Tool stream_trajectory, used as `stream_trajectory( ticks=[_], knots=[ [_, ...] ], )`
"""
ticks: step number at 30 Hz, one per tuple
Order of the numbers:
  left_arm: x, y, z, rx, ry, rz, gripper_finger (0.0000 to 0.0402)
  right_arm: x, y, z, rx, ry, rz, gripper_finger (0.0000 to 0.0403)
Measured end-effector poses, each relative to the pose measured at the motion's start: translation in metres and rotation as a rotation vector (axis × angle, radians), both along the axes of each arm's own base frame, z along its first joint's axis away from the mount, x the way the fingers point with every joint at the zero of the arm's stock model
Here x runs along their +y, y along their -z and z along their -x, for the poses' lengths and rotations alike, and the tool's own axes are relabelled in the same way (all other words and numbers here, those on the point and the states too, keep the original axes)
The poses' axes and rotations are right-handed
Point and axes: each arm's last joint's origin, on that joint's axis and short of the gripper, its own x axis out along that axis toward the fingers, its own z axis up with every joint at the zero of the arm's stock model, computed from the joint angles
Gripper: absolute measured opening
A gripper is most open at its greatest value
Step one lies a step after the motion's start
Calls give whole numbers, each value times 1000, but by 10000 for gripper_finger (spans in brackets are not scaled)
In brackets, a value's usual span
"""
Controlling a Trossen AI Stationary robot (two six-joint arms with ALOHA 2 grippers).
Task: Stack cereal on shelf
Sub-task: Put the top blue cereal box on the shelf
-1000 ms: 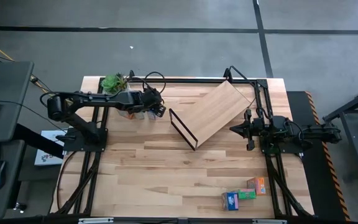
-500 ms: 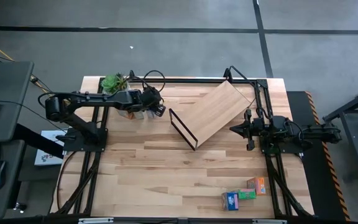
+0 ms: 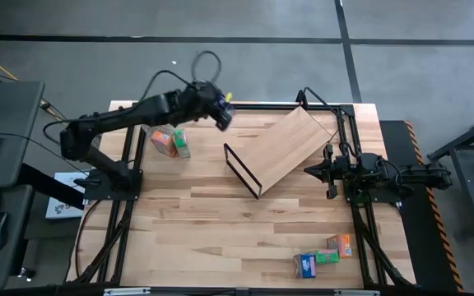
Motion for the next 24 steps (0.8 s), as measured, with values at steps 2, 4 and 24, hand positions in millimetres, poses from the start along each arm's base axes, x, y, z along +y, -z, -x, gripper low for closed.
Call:
stream_trajectory(
  ticks=[2,4,24],
  knots=[
    [-9,4,-14,46,86,27,119,0,0,0,0,0,0,0],
    [-19,13,-26,91,164,66,119,0,0,0,0,0,0,0],
    [-49,69,-78,174,309,149,119,0,0,0,0,0,0,0]
  ],
)
